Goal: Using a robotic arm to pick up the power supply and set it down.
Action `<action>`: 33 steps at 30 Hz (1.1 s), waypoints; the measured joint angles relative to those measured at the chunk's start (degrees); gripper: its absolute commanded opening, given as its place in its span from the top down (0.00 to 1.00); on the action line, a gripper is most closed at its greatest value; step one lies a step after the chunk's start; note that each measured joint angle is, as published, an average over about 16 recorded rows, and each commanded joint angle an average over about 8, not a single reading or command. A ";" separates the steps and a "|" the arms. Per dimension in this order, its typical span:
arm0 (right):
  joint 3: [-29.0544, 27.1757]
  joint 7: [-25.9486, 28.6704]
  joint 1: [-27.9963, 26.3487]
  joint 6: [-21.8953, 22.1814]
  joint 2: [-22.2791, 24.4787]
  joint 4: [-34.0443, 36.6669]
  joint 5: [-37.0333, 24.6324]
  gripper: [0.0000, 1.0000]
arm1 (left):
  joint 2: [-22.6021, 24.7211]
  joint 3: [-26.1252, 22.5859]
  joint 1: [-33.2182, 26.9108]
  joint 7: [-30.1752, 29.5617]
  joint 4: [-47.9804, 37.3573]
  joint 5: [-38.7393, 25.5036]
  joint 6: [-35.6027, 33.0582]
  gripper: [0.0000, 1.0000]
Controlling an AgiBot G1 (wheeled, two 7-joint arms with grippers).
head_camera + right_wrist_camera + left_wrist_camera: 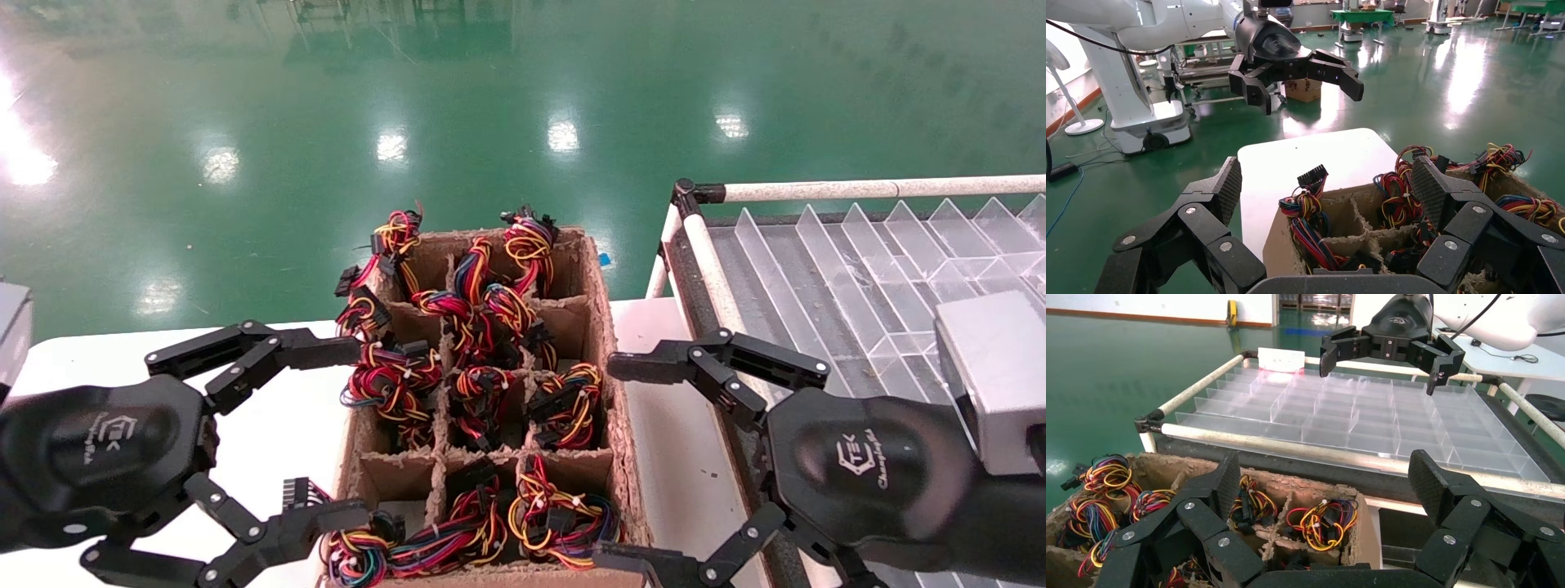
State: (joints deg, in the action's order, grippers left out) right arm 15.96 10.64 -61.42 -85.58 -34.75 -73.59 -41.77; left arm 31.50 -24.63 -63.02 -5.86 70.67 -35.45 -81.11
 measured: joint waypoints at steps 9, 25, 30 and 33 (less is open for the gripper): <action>0.00 0.00 0.00 0.00 0.00 0.00 0.00 0.00 | 0.00 0.00 0.00 0.00 0.00 0.00 0.00 0.00; 0.00 0.00 0.00 0.00 0.00 0.00 0.00 0.00 | 0.00 0.00 0.00 0.00 0.00 0.00 0.00 0.35; 0.00 0.00 0.00 0.00 0.00 0.00 0.00 0.00 | 0.00 0.00 0.00 0.00 0.00 0.00 0.00 0.97; 0.00 0.01 -0.01 -0.01 -0.02 0.00 -0.01 0.00 | 0.00 0.00 0.00 0.00 0.00 0.00 0.00 1.00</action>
State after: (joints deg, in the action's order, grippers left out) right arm 15.96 10.65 -61.43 -85.59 -34.77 -73.58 -41.78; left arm 31.50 -24.63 -63.02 -5.86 70.67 -35.44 -81.11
